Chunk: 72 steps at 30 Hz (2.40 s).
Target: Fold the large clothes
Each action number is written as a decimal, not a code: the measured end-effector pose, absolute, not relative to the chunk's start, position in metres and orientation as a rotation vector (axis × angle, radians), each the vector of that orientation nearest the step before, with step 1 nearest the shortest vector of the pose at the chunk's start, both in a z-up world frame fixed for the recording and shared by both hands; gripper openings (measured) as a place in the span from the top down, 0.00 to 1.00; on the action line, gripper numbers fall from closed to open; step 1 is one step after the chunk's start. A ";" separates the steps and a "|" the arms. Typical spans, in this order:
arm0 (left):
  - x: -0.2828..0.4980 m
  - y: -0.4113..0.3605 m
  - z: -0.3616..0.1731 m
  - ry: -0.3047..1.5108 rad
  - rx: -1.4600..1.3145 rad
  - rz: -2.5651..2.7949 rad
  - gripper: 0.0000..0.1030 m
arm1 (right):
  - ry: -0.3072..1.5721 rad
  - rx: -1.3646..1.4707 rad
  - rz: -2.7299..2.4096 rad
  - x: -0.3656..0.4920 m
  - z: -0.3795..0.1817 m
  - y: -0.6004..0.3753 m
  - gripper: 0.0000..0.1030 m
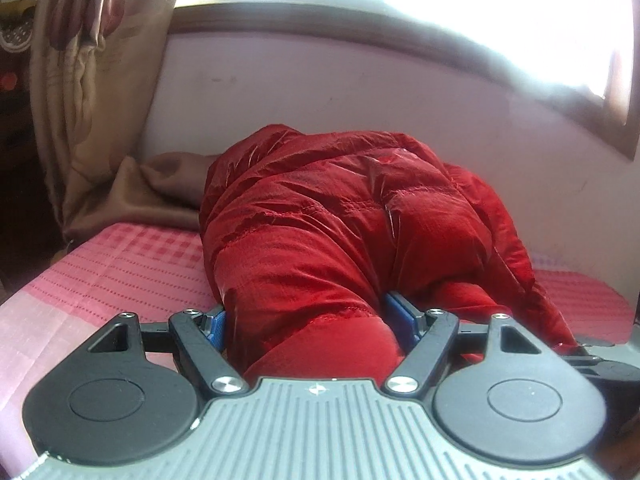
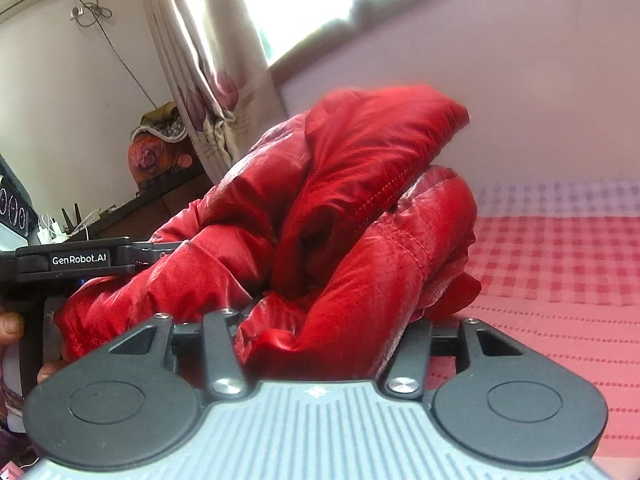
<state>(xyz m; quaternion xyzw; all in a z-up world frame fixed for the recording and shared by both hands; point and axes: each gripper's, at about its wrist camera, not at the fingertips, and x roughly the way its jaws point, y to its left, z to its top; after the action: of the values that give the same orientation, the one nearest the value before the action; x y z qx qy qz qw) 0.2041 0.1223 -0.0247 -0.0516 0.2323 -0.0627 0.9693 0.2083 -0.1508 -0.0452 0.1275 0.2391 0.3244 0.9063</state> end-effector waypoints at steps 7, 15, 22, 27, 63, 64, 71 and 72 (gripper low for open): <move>0.200 0.127 -0.049 0.479 -0.102 -0.125 0.27 | 0.530 0.250 0.671 0.216 -0.064 -0.146 0.51; 0.200 0.129 -0.058 0.457 -0.075 -0.095 0.18 | 0.528 0.212 0.655 0.216 -0.068 -0.141 0.50; 0.194 0.122 -0.062 0.409 -0.010 -0.019 0.00 | 0.515 0.206 0.622 0.213 -0.072 -0.139 0.42; 0.191 0.125 -0.063 0.398 -0.034 -0.009 0.00 | 0.509 0.204 0.595 0.209 -0.074 -0.140 0.35; 0.128 0.090 -0.054 0.292 0.129 0.206 0.00 | 0.341 0.200 0.471 0.140 -0.050 -0.147 0.28; 0.127 0.088 -0.054 0.289 0.134 0.213 0.00 | 0.326 0.202 0.468 0.135 -0.049 -0.148 0.28; 0.113 0.081 -0.052 0.286 0.138 0.233 0.00 | 0.298 0.166 0.448 0.110 -0.044 -0.143 0.25; 0.110 0.080 -0.051 0.283 0.138 0.232 0.00 | 0.296 0.173 0.446 0.106 -0.044 -0.144 0.25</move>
<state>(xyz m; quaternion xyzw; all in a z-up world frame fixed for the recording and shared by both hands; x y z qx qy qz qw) 0.1098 0.0803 -0.0511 0.0686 0.1408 0.1152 0.9809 0.1064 -0.1440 -0.0435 0.0852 0.1462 0.2199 0.9607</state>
